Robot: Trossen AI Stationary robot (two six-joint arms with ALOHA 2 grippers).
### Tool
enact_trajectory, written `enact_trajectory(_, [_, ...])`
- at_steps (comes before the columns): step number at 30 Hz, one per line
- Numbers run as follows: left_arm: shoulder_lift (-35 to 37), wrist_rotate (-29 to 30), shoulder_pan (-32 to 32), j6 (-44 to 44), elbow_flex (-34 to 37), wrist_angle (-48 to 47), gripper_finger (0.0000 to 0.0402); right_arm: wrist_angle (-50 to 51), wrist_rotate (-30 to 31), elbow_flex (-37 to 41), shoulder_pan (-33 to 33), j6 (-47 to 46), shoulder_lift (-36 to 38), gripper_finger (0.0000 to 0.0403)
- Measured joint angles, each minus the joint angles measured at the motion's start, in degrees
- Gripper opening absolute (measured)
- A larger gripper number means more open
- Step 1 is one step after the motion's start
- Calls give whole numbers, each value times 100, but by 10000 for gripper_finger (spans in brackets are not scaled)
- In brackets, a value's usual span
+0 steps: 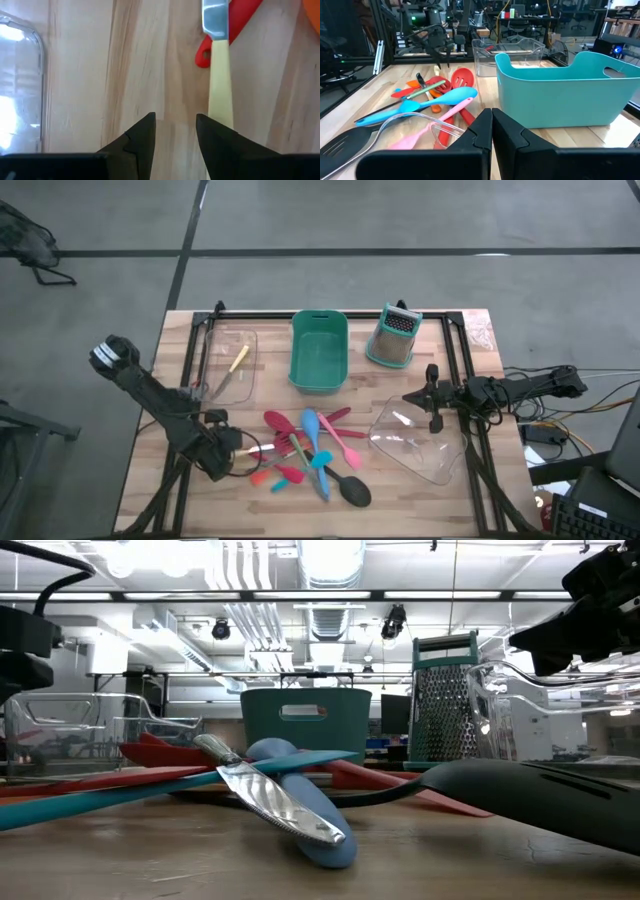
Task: Pick & Place Kitchen Items
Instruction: Put the yellow table knife into the top transparent bin
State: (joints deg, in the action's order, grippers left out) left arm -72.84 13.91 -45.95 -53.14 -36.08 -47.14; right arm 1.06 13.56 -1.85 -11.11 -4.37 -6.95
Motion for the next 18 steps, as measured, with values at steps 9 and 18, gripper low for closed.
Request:
enact_trajectory(9, [8, -31, -2, -305, -111, 609, 147, 0, 0, 0, 1, 1, -1, 8])
enact_trajectory(18, [0, 110, -2, -646, -26, 735, 147, 0, 0, 0, 0, 1, -1, 8])
